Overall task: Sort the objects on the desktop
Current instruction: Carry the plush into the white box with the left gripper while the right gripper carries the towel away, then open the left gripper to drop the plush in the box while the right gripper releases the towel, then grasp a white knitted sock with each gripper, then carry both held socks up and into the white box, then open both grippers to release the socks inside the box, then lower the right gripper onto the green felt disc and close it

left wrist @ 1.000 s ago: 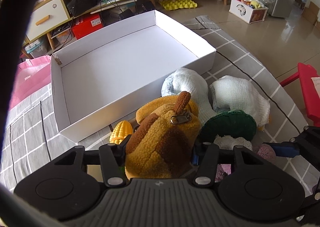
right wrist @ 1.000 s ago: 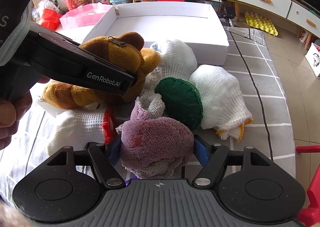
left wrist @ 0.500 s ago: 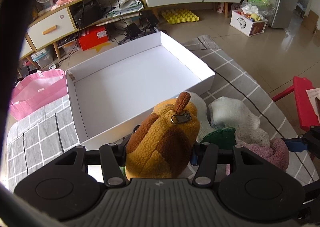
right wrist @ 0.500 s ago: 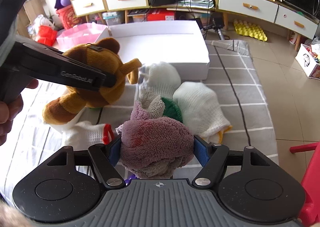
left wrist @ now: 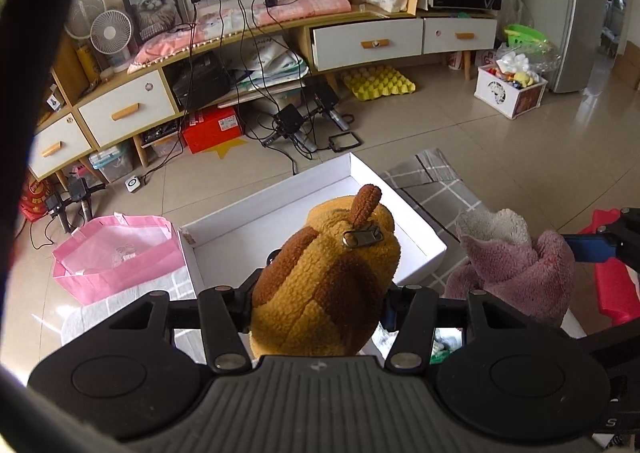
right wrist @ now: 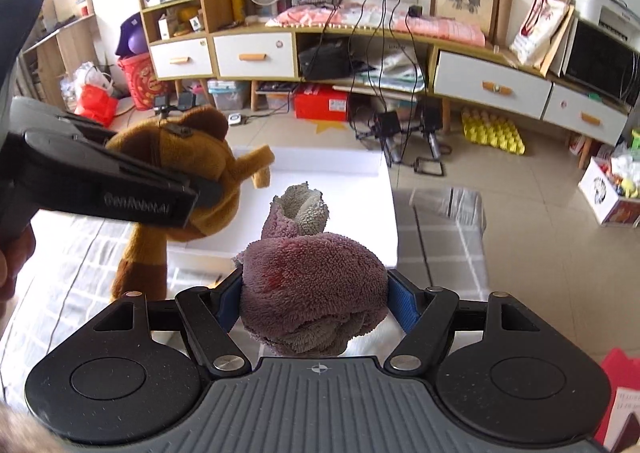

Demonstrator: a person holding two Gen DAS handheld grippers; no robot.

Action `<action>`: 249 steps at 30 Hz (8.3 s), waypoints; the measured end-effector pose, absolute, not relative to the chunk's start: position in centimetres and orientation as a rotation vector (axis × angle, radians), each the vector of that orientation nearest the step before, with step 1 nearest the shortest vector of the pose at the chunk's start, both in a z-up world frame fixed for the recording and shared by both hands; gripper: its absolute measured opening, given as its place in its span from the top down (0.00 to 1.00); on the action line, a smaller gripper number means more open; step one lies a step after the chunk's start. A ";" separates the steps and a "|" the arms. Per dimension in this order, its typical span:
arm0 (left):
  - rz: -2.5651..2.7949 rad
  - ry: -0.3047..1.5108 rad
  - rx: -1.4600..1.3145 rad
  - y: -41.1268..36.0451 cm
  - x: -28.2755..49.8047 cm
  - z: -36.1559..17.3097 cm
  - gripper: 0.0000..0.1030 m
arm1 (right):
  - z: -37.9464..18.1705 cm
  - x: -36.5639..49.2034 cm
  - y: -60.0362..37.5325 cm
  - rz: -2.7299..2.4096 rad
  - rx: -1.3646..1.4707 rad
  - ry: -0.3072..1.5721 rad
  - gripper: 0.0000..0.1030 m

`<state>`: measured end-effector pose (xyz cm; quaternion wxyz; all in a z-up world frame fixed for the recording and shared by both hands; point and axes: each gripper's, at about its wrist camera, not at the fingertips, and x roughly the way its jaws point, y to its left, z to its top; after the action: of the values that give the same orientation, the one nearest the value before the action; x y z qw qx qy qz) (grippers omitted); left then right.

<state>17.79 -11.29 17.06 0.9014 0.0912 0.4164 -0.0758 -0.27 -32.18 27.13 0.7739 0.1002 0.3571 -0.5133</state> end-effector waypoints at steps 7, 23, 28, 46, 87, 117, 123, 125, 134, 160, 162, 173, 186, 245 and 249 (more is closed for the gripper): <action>-0.107 0.873 0.169 -10.5 21.2 15.9 0.50 | 27.2 1.6 -38.3 -1.145 0.209 0.819 0.25; -0.086 0.943 0.124 -7.4 25.4 11.8 0.52 | 24.2 1.6 -43.4 -1.123 0.239 0.848 0.20; -0.146 0.937 0.116 -7.9 24.0 12.2 0.50 | 24.9 -1.6 -41.6 -1.150 0.221 0.850 0.10; -0.283 1.044 0.089 -11.2 21.1 8.2 0.07 | 20.0 -9.0 -39.1 -1.093 0.439 0.940 0.01; -0.256 1.151 -0.093 -11.6 21.8 5.3 0.01 | 13.6 -5.3 -42.5 -1.046 0.651 0.996 0.28; -0.207 1.174 0.016 -16.0 22.5 2.7 0.41 | 14.0 -7.4 -41.0 -1.074 0.676 0.929 0.35; -0.215 1.162 0.006 -15.2 22.0 3.2 0.45 | 14.3 -7.3 -40.9 -1.083 0.674 0.925 0.38; -0.214 1.164 0.009 -15.6 22.1 3.3 0.45 | 14.4 -7.2 -40.8 -1.087 0.670 0.929 0.40; -0.206 1.148 -0.020 -15.4 21.8 4.2 0.47 | 15.6 -7.1 -40.2 -1.113 0.649 0.916 0.43; -0.137 0.978 -0.036 -10.8 25.5 12.8 0.46 | 24.4 -2.9 -45.2 -1.170 0.510 0.788 0.42; -0.127 0.976 -0.037 -10.4 26.2 12.6 0.46 | 24.1 -1.6 -46.4 -1.169 0.497 0.802 0.42; -0.109 1.034 -0.077 -8.8 29.2 8.4 0.46 | 21.3 1.5 -50.8 -1.177 0.491 0.865 0.41; -0.111 1.060 -0.108 -8.3 29.5 6.7 0.45 | 19.5 1.5 -52.3 -1.195 0.507 0.892 0.40; -0.272 1.014 0.432 -11.5 10.1 6.7 0.13 | 15.3 -0.1 -39.0 -1.124 0.525 1.002 0.00; -0.300 0.990 0.524 -12.2 8.9 6.1 0.09 | 14.8 0.2 -39.4 -1.137 0.499 1.043 0.00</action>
<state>8.85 -12.18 6.10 0.8367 0.2475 0.4676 -0.1416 0.24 -39.44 14.77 0.6889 0.2231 0.4661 -0.5084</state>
